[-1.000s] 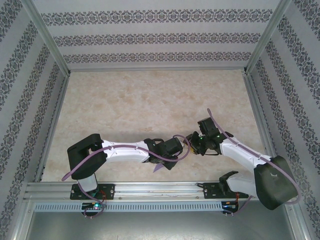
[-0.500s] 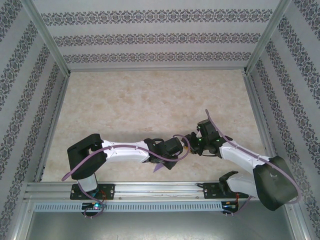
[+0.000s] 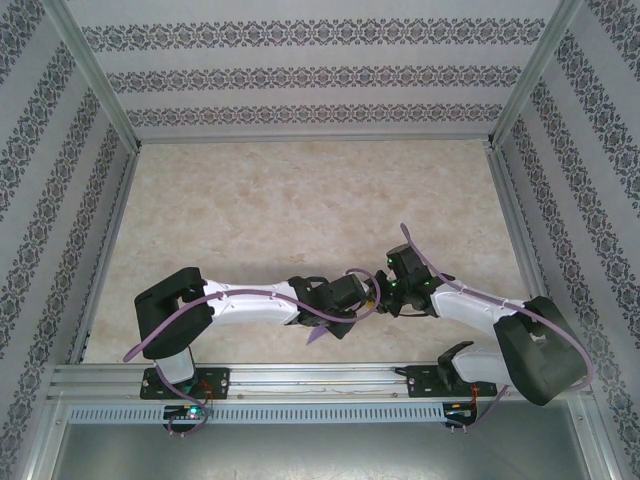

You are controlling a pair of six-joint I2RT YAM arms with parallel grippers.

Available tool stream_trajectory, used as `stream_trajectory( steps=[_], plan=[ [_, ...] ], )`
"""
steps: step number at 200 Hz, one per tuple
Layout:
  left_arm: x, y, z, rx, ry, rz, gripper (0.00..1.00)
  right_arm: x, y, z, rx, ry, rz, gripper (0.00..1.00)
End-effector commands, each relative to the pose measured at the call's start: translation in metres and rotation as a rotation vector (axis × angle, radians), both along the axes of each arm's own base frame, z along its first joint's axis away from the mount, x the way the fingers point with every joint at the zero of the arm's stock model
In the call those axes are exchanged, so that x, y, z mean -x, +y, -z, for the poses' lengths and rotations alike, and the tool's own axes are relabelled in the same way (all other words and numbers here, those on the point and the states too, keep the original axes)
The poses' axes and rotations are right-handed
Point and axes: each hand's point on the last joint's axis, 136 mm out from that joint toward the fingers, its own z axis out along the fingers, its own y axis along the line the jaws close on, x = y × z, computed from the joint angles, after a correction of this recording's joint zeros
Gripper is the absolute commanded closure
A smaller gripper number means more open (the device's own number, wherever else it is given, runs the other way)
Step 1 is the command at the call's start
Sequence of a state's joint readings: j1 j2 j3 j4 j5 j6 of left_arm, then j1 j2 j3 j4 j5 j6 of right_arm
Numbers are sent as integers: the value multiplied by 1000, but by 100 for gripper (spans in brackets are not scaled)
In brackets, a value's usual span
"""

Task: Fold a paper plane with a square sheet of paper (fold left side to right side)
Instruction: Turn over the paper plane at the bottom-center of the table.

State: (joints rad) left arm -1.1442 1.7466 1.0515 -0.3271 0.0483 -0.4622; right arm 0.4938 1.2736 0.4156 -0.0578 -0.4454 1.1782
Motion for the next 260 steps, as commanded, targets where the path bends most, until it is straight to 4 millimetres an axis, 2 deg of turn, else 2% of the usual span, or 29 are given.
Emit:
stream_trajectory(
  steps=[1,20,42,76,97,125,139,194,260],
  plan=[
    [-4,-8,-14,39,-22,-21,76,2,-1,6,14,3,6,81],
    [-6,-11,-27,79,-28,-25,74,2,-2,8,20,0,6,88],
    [-11,-11,-52,146,-48,-31,70,0,-2,7,26,-17,-5,100],
    [-26,5,-99,311,-67,-96,63,-5,-4,5,50,-62,-57,100],
    [-37,25,-112,429,-14,-174,62,-8,-6,5,65,-92,-113,100],
    [-46,49,-103,483,52,-251,62,-11,-3,4,60,-136,-198,100],
    [-45,54,-95,491,96,-256,62,-14,-1,3,50,-144,-224,100],
    [-39,37,-76,504,209,-209,60,-23,7,-6,27,-169,-261,100],
    [-52,49,-37,374,191,-294,62,-22,7,-2,29,-154,-270,100]
  ],
)
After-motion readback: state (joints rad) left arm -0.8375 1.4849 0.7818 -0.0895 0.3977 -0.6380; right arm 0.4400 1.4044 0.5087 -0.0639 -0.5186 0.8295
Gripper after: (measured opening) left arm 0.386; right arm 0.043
